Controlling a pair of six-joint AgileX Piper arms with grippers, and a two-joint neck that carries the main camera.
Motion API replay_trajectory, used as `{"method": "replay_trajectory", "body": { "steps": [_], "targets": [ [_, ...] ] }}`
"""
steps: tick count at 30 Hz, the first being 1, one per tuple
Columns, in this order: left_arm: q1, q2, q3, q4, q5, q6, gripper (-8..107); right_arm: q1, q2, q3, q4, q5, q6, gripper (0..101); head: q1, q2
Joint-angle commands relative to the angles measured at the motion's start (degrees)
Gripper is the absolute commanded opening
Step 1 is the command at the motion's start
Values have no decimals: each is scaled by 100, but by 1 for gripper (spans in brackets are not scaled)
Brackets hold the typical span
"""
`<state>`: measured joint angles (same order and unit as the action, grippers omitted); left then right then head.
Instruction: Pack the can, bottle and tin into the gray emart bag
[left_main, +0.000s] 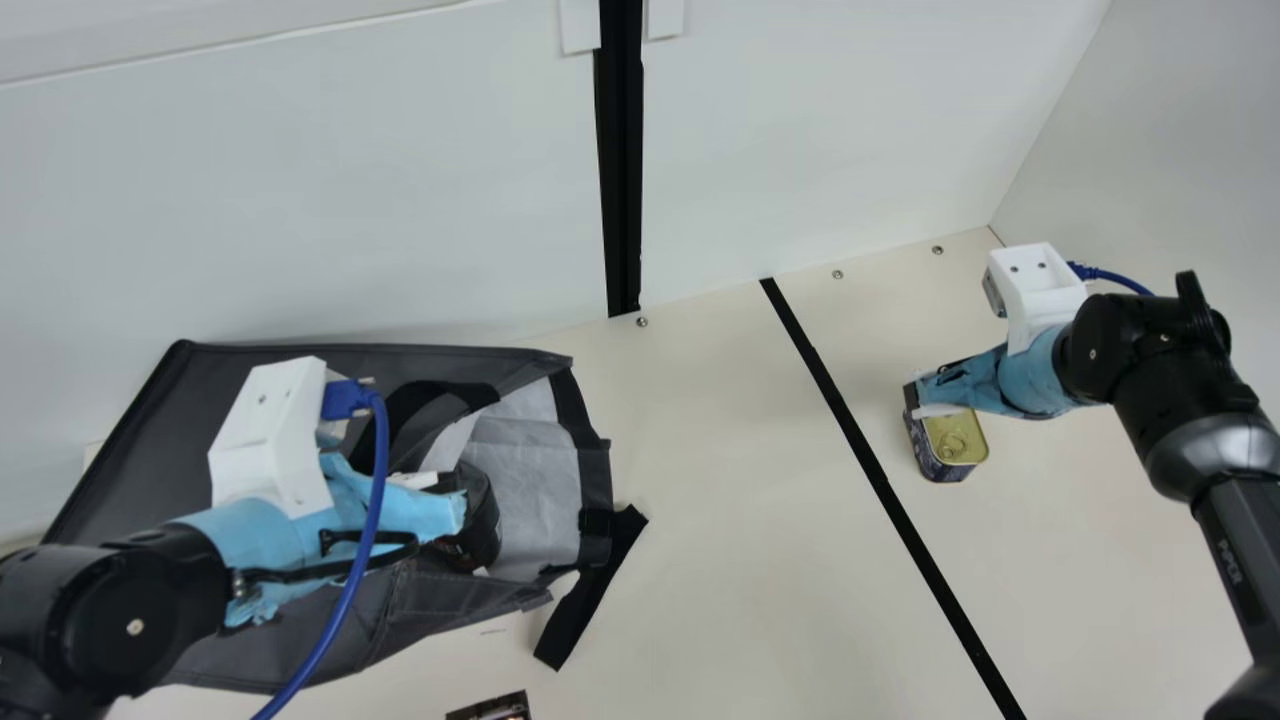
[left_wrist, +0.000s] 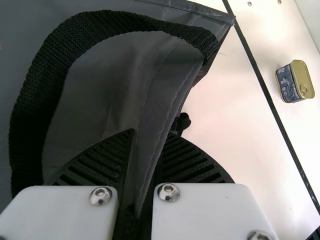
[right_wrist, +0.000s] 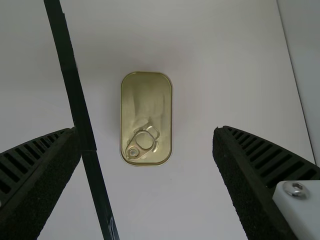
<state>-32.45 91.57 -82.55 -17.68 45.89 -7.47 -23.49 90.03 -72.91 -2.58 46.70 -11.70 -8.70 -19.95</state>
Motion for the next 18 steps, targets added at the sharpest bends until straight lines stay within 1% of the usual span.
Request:
{"method": "replay_trajectory", "body": {
  "steps": [1,11,18],
  "targets": [
    [0,0,0,0,0,0,10,12,31,60,-6,-44,6,91,-130,-5],
    [0,0,0,0,0,0,10,-39,287,344,20,-346,-42,91,-130,-5],
    [0,0,0,0,0,0,10,-122,542,411,81,-513,-113,91,-130,-5]
  ]
}}
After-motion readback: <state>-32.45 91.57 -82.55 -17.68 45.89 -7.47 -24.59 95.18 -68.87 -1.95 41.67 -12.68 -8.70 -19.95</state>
